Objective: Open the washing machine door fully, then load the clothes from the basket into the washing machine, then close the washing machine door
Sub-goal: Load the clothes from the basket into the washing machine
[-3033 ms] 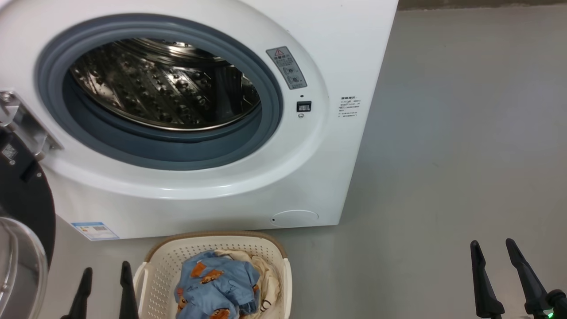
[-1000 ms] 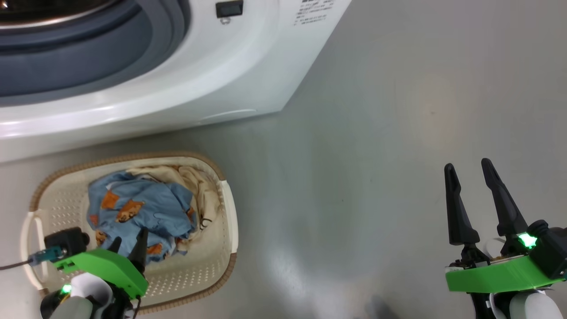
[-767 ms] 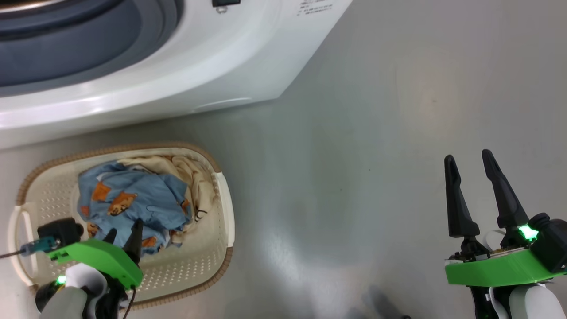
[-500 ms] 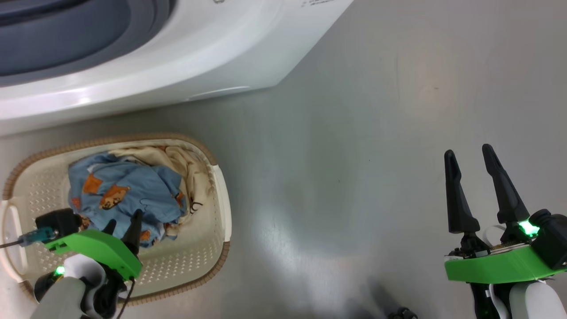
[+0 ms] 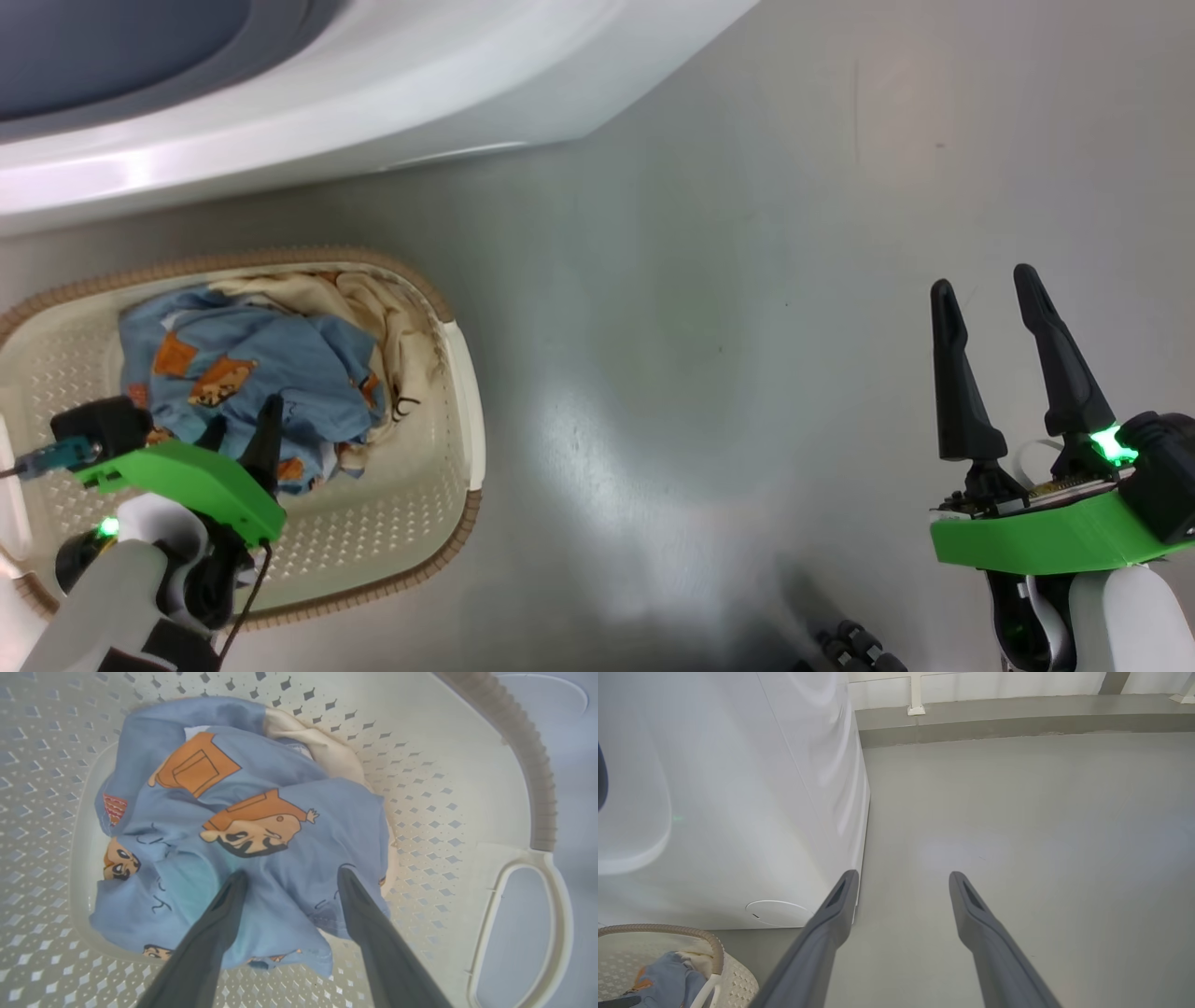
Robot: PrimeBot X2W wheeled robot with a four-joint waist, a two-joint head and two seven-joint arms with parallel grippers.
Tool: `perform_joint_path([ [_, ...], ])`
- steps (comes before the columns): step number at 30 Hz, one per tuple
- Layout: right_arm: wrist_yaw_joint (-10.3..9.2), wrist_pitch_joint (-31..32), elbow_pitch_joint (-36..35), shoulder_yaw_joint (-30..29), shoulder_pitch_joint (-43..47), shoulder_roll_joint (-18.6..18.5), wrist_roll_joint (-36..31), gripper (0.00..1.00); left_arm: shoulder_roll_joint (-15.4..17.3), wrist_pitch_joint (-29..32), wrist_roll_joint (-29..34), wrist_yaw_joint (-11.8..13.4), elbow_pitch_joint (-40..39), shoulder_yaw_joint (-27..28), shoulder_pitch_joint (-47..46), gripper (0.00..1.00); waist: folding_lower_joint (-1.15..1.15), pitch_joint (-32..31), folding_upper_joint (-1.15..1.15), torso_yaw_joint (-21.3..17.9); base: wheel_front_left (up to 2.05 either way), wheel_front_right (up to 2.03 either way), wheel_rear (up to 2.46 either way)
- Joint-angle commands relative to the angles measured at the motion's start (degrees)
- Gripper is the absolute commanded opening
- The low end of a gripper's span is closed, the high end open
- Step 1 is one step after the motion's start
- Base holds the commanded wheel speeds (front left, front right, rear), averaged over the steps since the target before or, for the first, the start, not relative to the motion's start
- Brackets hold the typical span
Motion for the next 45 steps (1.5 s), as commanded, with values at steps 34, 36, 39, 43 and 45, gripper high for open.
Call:
perform_joint_path([
  [34, 0.09, -0.67, -1.2, 2.48, -1.49, -0.51, -1.37, 1.0, 1.78, -5.28, -6.25, -0.13, 10.74, -8.1, -7.12, 0.0, 0.0, 5.0, 0.0, -1.03, 0.0, 0.0, 0.0],
  [36, 0.09, -0.67, -1.19, 2.37, -1.52, -0.51, -1.37, 1.0, 1.64, -5.61, -6.49, -0.13, 10.94, -8.7, -7.25, 0.0, 0.0, 4.93, 0.0, -0.89, 0.0, 0.0, 0.0],
  [39, 0.09, -0.67, -1.22, 2.25, -1.61, -0.51, -1.44, 1.0, 1.52, -6.03, -6.96, -0.13, 11.08, -9.51, -7.4, 0.0, 0.0, 4.84, 0.0, -0.62, 0.0, 0.0, 0.0],
  [43, 0.09, -0.67, -1.27, 2.16, -1.71, -0.51, -1.54, 1.0, 1.52, -6.59, -7.61, -0.13, 11.09, -10.48, -7.63, 0.0, 0.0, 4.83, 0.0, -0.27, 0.0, 0.0, 0.0],
  [45, 0.09, -0.67, -1.24, 2.1, -1.75, -0.51, -1.56, 1.0, 1.55, -7.03, -7.92, -0.13, 10.94, -10.95, -7.66, 0.0, 0.0, 4.79, 0.0, -0.1, 0.0, 0.0, 0.0],
])
